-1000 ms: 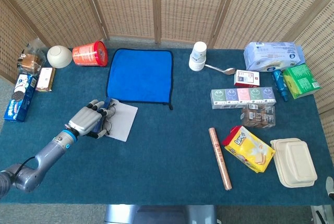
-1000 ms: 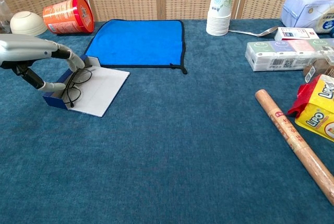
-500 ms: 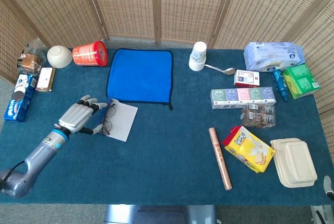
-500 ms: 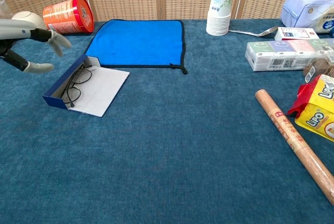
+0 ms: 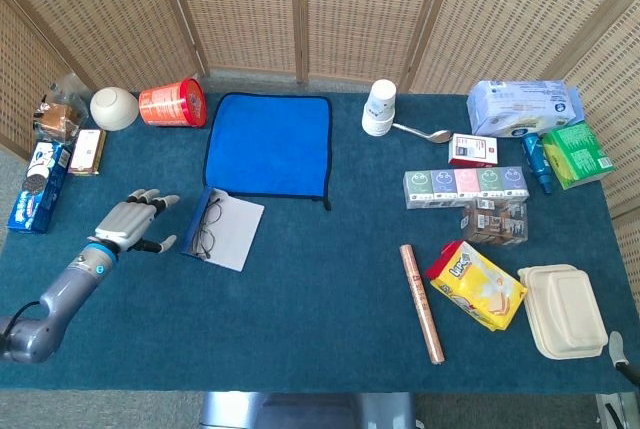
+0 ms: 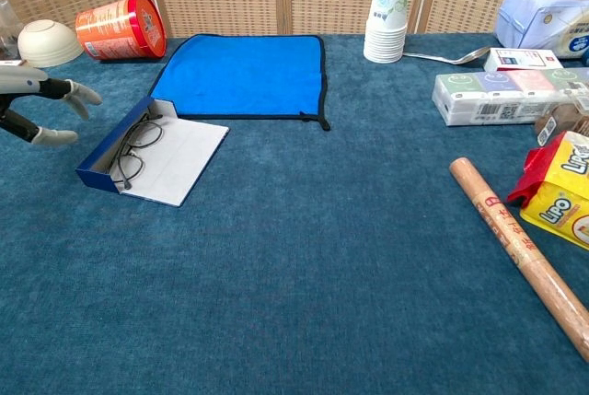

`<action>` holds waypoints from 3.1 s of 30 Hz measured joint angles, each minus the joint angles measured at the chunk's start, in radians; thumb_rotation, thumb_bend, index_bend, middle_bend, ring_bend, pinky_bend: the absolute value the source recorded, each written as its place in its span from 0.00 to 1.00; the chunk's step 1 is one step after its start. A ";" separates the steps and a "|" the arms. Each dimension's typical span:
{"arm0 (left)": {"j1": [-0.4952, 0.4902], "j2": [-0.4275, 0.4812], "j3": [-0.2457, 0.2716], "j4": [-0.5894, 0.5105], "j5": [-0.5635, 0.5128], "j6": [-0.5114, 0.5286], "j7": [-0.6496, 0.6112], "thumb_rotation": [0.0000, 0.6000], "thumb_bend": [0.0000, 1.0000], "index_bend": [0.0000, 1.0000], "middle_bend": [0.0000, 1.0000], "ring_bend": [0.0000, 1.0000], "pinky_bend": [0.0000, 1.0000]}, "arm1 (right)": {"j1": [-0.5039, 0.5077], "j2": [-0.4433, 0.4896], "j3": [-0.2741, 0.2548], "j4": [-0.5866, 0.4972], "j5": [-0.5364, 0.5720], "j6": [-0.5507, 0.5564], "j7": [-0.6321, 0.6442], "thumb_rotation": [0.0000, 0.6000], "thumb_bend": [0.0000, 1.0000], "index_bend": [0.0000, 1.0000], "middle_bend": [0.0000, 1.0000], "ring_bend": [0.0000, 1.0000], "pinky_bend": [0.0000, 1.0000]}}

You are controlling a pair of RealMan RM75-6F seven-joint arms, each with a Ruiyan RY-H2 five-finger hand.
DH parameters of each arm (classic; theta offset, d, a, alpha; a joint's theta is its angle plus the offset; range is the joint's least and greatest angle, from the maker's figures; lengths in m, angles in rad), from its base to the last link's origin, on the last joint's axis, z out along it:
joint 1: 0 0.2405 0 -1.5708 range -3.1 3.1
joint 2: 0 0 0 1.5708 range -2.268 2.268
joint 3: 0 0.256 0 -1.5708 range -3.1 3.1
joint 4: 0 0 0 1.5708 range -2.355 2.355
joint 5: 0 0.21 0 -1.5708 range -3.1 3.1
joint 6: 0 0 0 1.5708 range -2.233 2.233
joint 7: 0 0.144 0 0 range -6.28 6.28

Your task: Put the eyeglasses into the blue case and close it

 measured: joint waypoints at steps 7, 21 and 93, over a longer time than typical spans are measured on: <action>-0.029 -0.043 -0.026 0.029 -0.001 -0.019 0.001 0.56 0.35 0.05 0.17 0.00 0.00 | -0.009 0.004 -0.002 -0.002 0.003 0.011 0.004 1.00 0.36 0.00 0.03 0.00 0.08; -0.125 -0.138 -0.056 0.047 -0.008 -0.083 0.054 0.52 0.35 0.03 0.16 0.00 0.00 | -0.038 0.012 -0.004 0.015 0.015 0.041 0.046 1.00 0.36 0.00 0.03 0.00 0.08; 0.002 0.082 0.112 -0.403 0.167 0.055 0.098 0.50 0.35 0.02 0.13 0.00 0.00 | -0.046 -0.010 -0.008 0.076 -0.024 0.055 0.134 1.00 0.35 0.00 0.02 0.00 0.09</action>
